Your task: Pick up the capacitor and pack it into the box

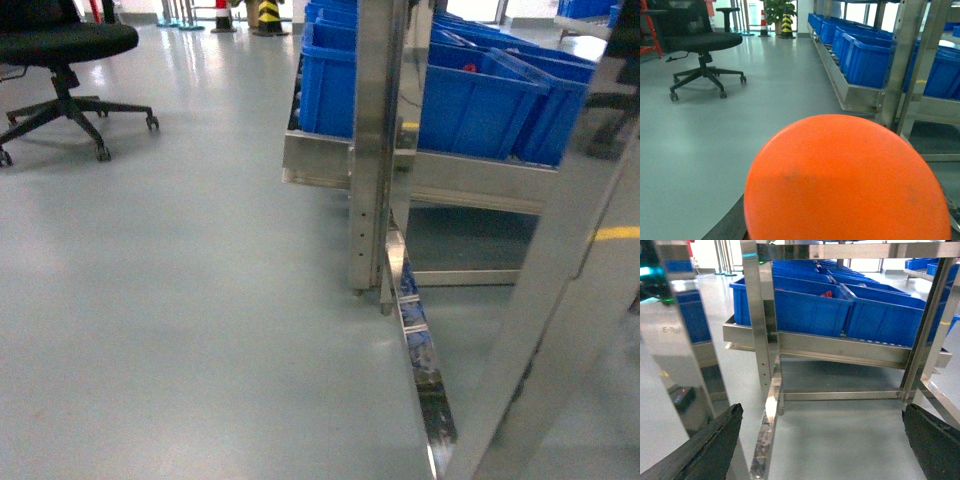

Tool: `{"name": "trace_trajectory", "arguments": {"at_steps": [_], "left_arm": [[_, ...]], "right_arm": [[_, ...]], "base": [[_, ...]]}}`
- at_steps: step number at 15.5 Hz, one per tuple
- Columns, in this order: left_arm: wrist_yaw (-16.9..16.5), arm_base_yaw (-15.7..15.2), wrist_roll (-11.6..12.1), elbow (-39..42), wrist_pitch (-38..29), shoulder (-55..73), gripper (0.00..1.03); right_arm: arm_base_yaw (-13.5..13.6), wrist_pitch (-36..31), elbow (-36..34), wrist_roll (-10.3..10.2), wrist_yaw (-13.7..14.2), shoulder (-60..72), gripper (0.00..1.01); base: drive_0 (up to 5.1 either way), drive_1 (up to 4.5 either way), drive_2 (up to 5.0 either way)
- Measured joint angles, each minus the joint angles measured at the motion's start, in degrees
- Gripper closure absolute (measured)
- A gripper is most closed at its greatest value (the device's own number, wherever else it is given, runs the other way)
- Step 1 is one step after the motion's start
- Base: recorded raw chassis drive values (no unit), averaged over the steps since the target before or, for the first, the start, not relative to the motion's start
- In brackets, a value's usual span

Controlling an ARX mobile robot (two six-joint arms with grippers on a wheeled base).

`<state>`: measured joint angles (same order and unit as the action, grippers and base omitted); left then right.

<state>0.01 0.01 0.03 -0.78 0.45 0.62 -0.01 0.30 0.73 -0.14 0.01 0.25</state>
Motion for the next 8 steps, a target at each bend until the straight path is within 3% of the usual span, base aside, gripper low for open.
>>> {"name": "trace_trajectory", "arguments": {"at_steps": [8], "left_arm": [[0.0,0.0,0.0,0.0,-0.11,0.0,0.59]], "right_arm": [[0.0,0.13,0.0,0.0,0.0,0.0,0.03]], "base": [[-5.0,2.49,2.5]]}}
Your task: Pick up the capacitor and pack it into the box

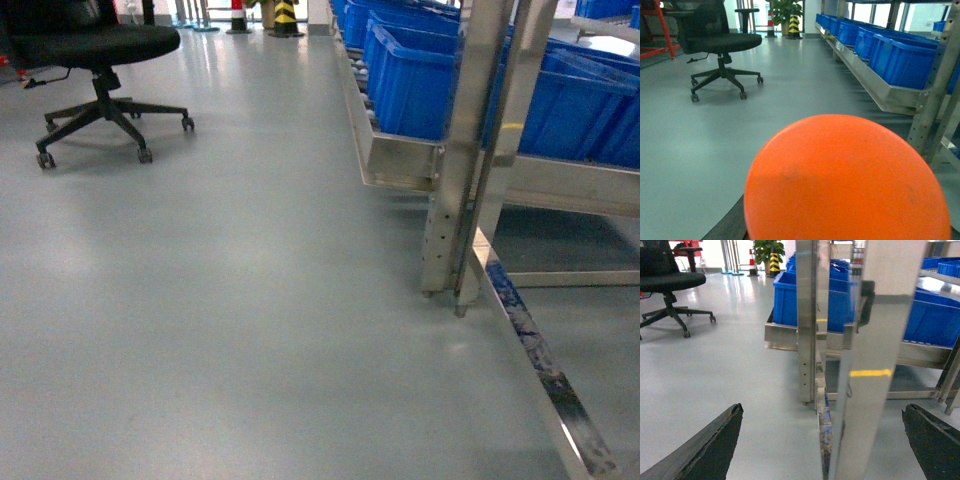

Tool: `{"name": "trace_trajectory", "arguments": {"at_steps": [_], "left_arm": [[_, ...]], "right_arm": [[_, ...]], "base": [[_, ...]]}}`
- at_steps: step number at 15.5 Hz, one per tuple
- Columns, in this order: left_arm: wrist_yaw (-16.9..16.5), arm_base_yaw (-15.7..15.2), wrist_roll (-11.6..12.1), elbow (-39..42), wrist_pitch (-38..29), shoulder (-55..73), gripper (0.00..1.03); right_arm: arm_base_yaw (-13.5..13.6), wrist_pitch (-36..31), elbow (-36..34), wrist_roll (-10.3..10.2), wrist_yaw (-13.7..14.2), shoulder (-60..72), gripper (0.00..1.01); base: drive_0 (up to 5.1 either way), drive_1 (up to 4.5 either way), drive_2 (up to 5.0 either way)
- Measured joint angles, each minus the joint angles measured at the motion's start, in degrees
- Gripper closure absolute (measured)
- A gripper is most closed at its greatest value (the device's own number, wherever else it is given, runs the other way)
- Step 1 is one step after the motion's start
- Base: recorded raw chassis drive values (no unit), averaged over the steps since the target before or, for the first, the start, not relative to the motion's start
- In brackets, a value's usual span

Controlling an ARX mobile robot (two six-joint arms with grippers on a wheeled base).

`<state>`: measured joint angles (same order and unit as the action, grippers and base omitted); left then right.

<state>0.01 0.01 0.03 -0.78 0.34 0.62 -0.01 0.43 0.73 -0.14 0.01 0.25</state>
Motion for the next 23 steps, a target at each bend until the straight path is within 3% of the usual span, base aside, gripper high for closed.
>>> {"name": "trace_trajectory", "arguments": {"at_steps": [23], "left_arm": [[-0.02,0.0,0.0,0.0,0.04,0.0,0.59]], "right_arm": [[0.0,-0.07,0.0,0.0,0.0,-0.02,0.03]], "base": [[-5.0,2.42,2.4]]}}
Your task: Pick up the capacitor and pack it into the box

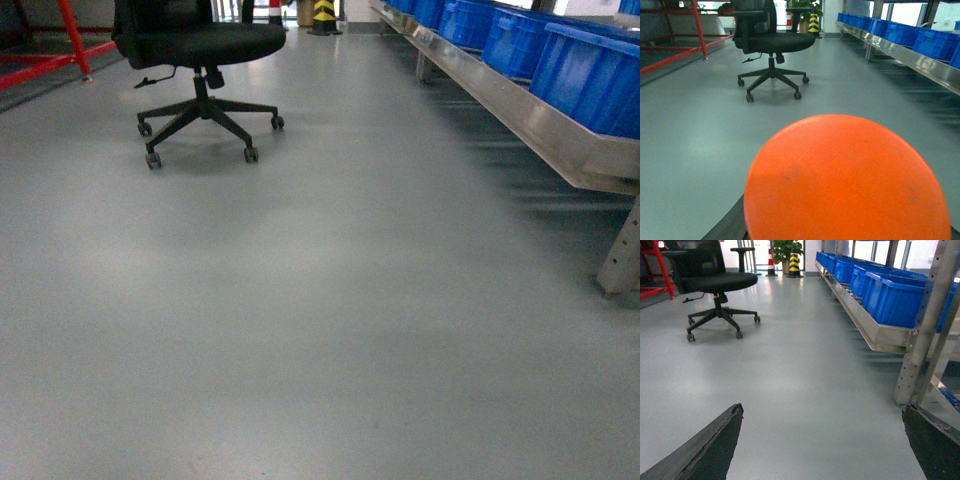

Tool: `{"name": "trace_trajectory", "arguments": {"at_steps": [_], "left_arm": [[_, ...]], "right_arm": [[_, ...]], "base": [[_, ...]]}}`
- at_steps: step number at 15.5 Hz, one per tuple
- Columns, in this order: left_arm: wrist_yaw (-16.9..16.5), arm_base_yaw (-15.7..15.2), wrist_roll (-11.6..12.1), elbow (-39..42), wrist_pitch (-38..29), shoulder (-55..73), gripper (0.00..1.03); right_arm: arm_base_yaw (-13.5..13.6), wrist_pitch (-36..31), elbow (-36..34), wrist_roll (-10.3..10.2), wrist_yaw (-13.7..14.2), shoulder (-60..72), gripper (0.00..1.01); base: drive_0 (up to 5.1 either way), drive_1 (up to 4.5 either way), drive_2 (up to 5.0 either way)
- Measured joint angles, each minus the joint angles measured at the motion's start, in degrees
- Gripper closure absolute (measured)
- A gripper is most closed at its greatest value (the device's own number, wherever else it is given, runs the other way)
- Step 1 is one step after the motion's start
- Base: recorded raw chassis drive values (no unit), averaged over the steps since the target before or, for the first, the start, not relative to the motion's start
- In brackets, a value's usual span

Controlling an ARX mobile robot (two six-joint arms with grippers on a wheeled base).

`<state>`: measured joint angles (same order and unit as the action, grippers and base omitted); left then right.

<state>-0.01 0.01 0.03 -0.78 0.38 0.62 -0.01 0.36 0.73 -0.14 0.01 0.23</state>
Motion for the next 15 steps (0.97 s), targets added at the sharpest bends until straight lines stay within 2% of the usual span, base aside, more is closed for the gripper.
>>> {"name": "trace_trajectory", "arguments": {"at_steps": [15], "left_arm": [[0.02,0.0,-0.02,0.0,-0.13,0.0,0.59]], "right_arm": [[0.0,-0.24,0.0,0.0,0.02,0.0,0.03]], "base": [[-5.1,2.38,2.4]]}}
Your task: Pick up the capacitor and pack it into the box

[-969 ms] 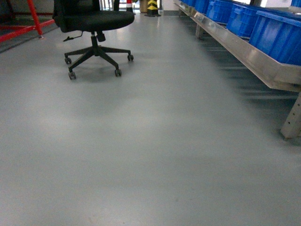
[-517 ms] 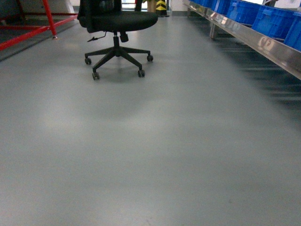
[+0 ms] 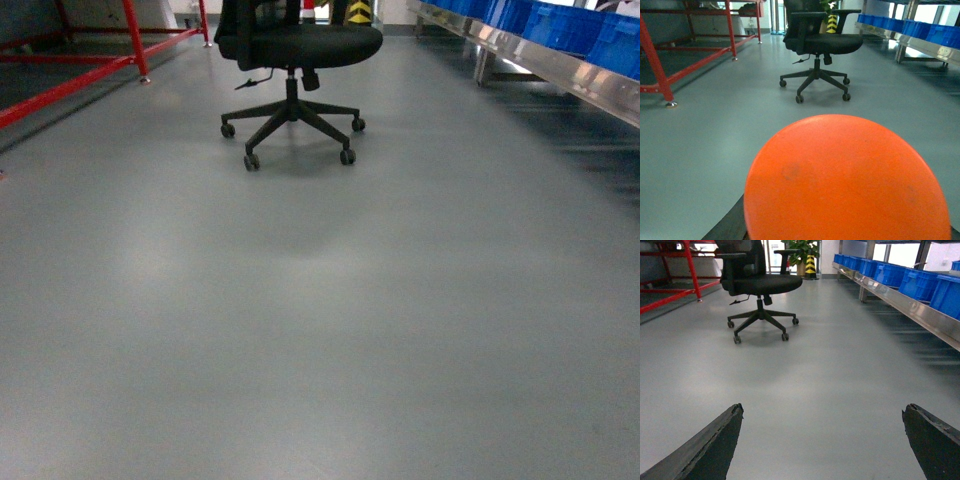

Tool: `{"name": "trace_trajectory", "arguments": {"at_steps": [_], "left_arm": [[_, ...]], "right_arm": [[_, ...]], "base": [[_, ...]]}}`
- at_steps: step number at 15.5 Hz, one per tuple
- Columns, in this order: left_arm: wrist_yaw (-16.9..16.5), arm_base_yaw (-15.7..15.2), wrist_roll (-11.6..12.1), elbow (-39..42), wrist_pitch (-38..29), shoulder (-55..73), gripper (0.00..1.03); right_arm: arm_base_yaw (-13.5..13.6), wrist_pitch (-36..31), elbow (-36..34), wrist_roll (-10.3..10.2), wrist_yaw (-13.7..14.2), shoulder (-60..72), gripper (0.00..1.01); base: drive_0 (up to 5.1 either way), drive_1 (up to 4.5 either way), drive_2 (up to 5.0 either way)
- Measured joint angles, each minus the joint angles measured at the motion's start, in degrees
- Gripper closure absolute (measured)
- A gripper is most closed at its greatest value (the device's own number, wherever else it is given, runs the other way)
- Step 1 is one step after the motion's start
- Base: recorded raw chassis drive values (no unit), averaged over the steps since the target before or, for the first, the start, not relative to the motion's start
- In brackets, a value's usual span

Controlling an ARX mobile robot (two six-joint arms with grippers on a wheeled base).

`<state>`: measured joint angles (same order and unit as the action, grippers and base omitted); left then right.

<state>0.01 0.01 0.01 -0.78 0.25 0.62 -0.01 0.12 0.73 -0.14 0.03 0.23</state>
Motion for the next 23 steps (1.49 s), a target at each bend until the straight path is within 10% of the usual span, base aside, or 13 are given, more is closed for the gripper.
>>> {"name": "trace_trajectory", "arguments": {"at_steps": [23], "left_arm": [[0.0,0.0,0.0,0.0,0.09,0.0,0.59]], "right_arm": [[0.0,0.04,0.0,0.0,-0.02,0.0,0.03]], "base": [[-5.0,2.47,2.5]]}}
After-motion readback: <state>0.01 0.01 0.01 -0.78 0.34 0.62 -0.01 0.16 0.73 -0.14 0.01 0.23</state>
